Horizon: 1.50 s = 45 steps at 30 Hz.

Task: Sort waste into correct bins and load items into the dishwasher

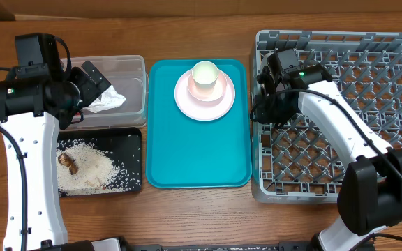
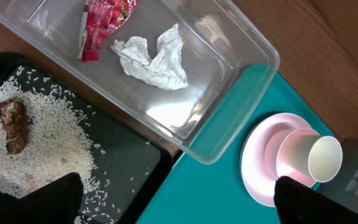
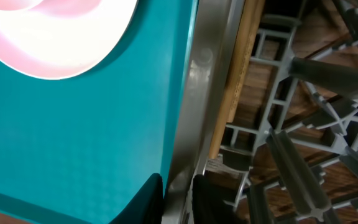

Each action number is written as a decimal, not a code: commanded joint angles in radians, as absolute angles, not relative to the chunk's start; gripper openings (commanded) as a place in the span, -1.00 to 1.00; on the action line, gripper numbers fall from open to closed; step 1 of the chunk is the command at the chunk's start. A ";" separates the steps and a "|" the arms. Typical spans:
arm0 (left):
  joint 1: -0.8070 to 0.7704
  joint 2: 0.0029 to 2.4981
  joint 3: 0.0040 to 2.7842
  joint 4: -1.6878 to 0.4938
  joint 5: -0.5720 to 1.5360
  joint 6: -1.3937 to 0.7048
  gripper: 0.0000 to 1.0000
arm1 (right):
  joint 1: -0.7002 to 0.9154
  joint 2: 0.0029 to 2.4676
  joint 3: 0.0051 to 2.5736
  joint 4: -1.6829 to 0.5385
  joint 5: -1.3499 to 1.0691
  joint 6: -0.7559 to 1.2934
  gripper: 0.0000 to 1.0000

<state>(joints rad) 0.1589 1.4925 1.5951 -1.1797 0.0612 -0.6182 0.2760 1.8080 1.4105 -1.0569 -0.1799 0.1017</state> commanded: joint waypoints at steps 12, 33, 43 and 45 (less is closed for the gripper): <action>0.162 1.500 1.598 -1.178 0.068 -0.598 0.99 | 0.276 1.808 1.402 -1.083 -0.160 0.105 -0.65; 0.162 1.500 1.598 -1.177 0.068 -0.598 1.00 | 0.321 1.808 1.402 -1.079 -0.196 0.105 -0.64; 0.162 1.500 1.598 -1.178 0.068 -0.599 0.99 | 0.322 1.808 1.402 -1.078 -0.195 0.128 -0.64; 0.162 1.500 1.598 -1.178 0.068 -0.599 0.99 | 0.322 1.808 1.402 -1.078 -0.195 0.128 -0.64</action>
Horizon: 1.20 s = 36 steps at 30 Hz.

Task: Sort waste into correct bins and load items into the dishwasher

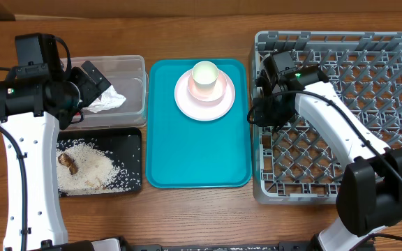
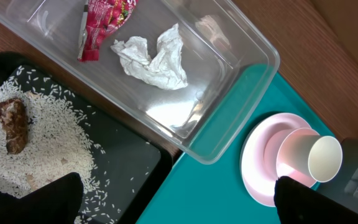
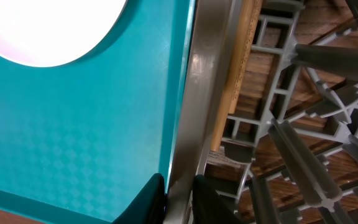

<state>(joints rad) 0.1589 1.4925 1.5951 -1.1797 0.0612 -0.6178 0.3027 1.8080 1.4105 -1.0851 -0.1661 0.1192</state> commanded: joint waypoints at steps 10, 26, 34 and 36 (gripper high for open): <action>0.162 1.500 1.598 -1.178 0.068 -0.599 1.00 | 0.334 1.808 1.402 -1.076 -0.196 0.131 -0.64; 0.162 1.500 1.598 -1.178 0.068 -0.599 1.00 | 0.348 1.808 1.403 -1.070 -0.152 0.131 -0.55; 0.162 1.500 1.598 -1.178 0.068 -0.599 1.00 | 0.347 1.808 1.552 -1.174 -0.104 0.131 -0.43; 0.162 1.500 1.598 -1.178 0.068 -0.598 0.99 | 0.347 1.808 1.606 -1.203 -0.083 0.131 -0.41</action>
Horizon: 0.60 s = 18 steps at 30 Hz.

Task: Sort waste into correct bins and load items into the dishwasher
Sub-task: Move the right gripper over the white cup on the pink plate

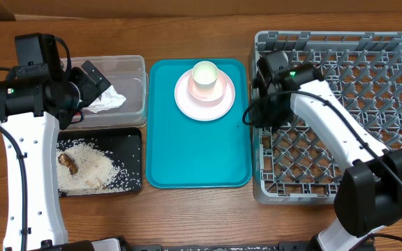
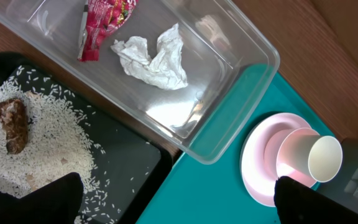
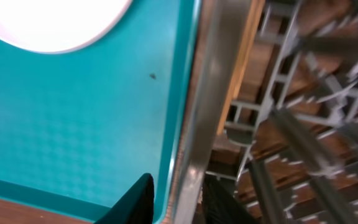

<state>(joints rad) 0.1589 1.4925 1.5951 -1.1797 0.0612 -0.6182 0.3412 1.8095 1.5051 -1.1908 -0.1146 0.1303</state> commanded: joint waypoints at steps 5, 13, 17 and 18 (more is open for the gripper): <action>0.162 1.500 1.598 -1.177 0.068 -0.598 1.00 | 0.347 1.808 1.713 -1.244 -0.076 0.131 -0.39; 0.162 1.500 1.598 -1.177 0.068 -0.599 1.00 | 0.347 1.808 1.729 -1.150 -0.333 0.131 0.00; 0.162 1.500 1.598 -1.178 0.068 -0.598 0.99 | 0.347 1.808 1.729 -1.078 -0.460 0.131 1.00; 0.162 1.500 1.598 -1.177 0.068 -0.599 1.00 | 0.347 1.808 1.729 -1.058 -0.480 0.131 1.00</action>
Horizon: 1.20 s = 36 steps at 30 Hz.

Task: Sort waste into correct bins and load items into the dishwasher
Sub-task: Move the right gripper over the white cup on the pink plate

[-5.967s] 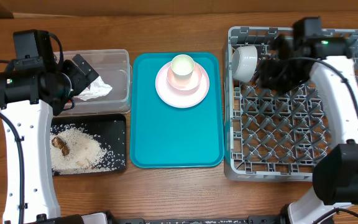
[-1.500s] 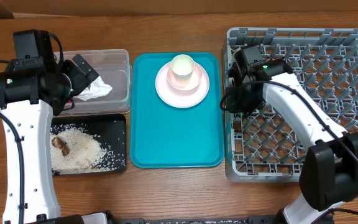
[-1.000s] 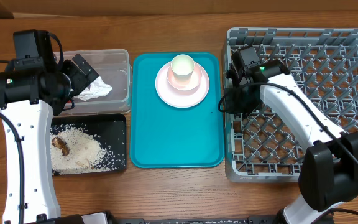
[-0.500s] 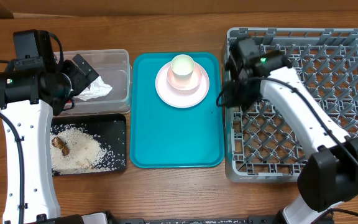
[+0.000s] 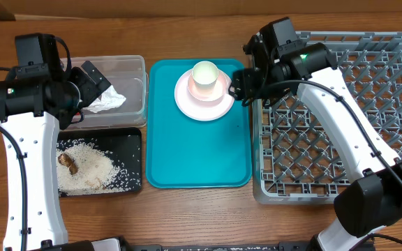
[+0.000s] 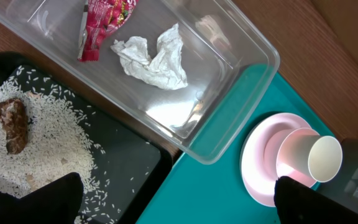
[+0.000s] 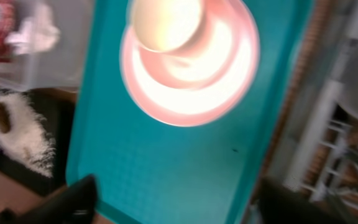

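Observation:
A pale paper cup (image 5: 204,74) stands on a pink plate (image 5: 204,103) at the far end of the teal tray (image 5: 197,150). The right wrist view shows the cup (image 7: 166,22) and plate (image 7: 194,81) from above. My right gripper (image 5: 245,80) hangs open over the tray's right edge, beside the plate, fingers (image 7: 79,198) spread wide and empty. The grey dish rack (image 5: 340,118) lies to the right. My left gripper (image 5: 93,77) is open and empty over the clear bin (image 5: 135,66); the left wrist view shows its fingers (image 6: 58,198) far apart.
The clear bin (image 6: 229,68) holds a crumpled tissue (image 6: 153,57) and a red wrapper (image 6: 101,22). A black tray (image 5: 128,143) at the front left holds scattered rice (image 5: 89,171) and a brown food scrap (image 5: 67,162).
My right gripper was nearly shut at the rack's left rim. It is now wide open, higher up and farther back, over the tray's right edge beside the plate. The left arm has not moved.
My right gripper was shut on the rack's left rim at the two oldest moments. By 0.6 s ago its fingers had parted slightly at the rim. Now it is off the rack and open near the plate. The left arm stayed still throughout.

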Each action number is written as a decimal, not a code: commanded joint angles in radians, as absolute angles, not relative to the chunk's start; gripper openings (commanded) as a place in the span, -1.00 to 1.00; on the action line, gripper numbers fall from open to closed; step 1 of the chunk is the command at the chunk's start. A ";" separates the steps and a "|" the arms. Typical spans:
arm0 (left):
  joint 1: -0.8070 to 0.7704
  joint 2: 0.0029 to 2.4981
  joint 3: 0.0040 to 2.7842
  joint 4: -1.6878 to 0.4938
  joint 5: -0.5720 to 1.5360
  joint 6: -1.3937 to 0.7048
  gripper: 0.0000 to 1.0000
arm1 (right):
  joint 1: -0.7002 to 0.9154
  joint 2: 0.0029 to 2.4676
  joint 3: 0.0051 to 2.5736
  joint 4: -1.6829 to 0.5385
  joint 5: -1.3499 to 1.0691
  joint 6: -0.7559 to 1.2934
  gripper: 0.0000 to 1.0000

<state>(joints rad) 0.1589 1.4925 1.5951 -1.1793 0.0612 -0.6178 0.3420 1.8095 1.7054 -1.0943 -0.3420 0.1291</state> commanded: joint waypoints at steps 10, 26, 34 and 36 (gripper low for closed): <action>0.162 1.500 1.598 -1.178 0.068 -0.598 0.99 | 0.388 1.808 1.727 -0.968 -0.380 0.127 0.84; 0.162 1.500 1.598 -1.178 0.068 -0.599 1.00 | 0.444 1.827 1.721 -0.877 -0.201 0.123 0.02; 0.162 1.500 1.598 -1.178 0.068 -0.599 1.00 | 0.485 1.909 1.721 -0.794 -0.187 0.119 0.05; 0.162 1.500 1.598 -1.178 0.068 -0.599 0.99 | 0.506 1.932 1.721 -0.760 -0.179 0.078 0.05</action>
